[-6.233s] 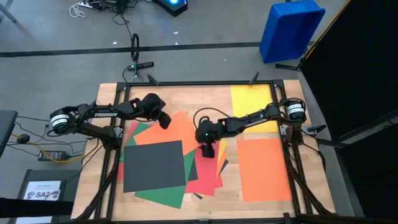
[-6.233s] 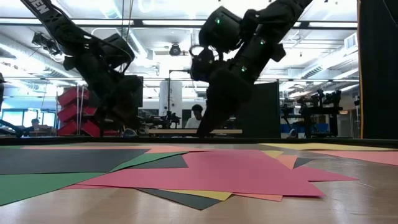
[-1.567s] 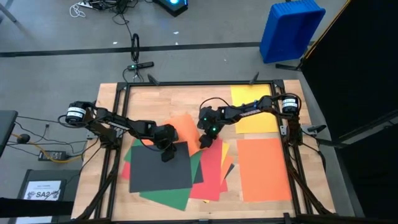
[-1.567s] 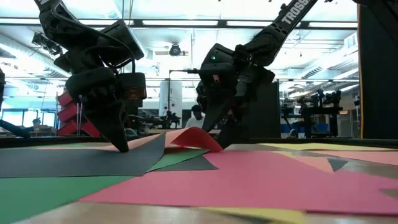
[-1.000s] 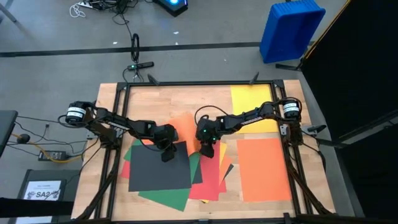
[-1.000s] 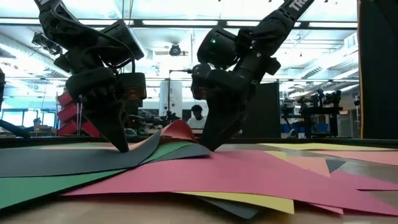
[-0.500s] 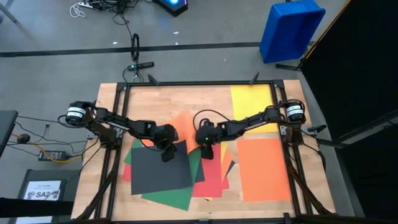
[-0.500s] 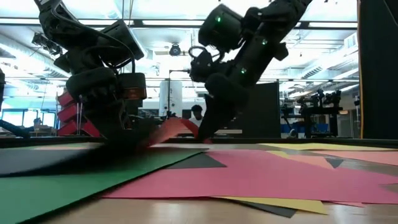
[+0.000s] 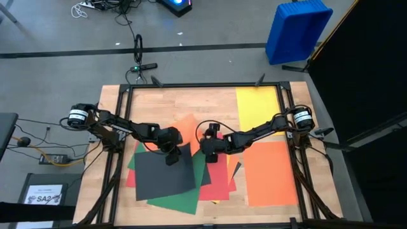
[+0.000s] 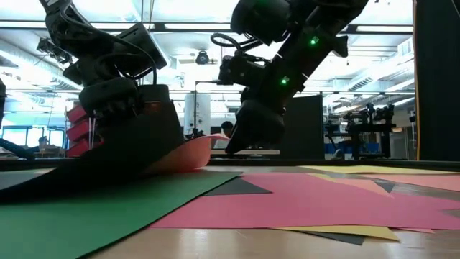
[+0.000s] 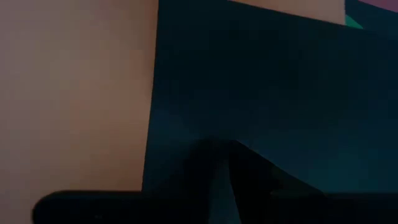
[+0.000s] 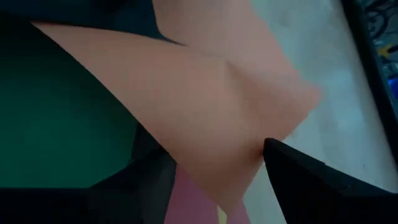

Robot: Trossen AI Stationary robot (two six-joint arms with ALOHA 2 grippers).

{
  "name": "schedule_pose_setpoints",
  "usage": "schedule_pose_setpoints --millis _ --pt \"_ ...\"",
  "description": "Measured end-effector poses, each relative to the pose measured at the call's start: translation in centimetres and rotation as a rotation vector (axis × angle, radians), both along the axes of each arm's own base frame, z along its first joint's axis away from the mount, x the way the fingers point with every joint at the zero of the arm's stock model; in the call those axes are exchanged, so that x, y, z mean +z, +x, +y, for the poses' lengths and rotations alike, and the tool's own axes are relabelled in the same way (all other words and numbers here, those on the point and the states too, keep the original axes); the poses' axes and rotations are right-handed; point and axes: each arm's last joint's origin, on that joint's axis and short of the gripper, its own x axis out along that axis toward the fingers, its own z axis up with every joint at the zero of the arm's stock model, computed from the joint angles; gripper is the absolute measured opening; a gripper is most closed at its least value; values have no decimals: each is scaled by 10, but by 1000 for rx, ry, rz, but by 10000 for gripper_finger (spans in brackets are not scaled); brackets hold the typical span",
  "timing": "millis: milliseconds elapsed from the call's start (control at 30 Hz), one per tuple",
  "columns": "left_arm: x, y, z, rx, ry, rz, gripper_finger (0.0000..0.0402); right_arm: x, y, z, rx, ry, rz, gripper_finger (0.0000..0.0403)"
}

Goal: Organize paper
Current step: Stack the orange colored paper on top of the orange colored paper

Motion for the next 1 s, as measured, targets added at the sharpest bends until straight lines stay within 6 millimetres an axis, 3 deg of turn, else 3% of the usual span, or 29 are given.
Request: schedule_pose_setpoints --millis 400,767,1000 --pt "0 0 0 1 0 0 37 7 5 10 43 -96 -65 201" --pt "0 0 0 1 0 0 37 3 7 4 108 -29 -40 190" --pt "0 0 0 0 -1 -1 37 4 8 3 132 -58 -27 143"
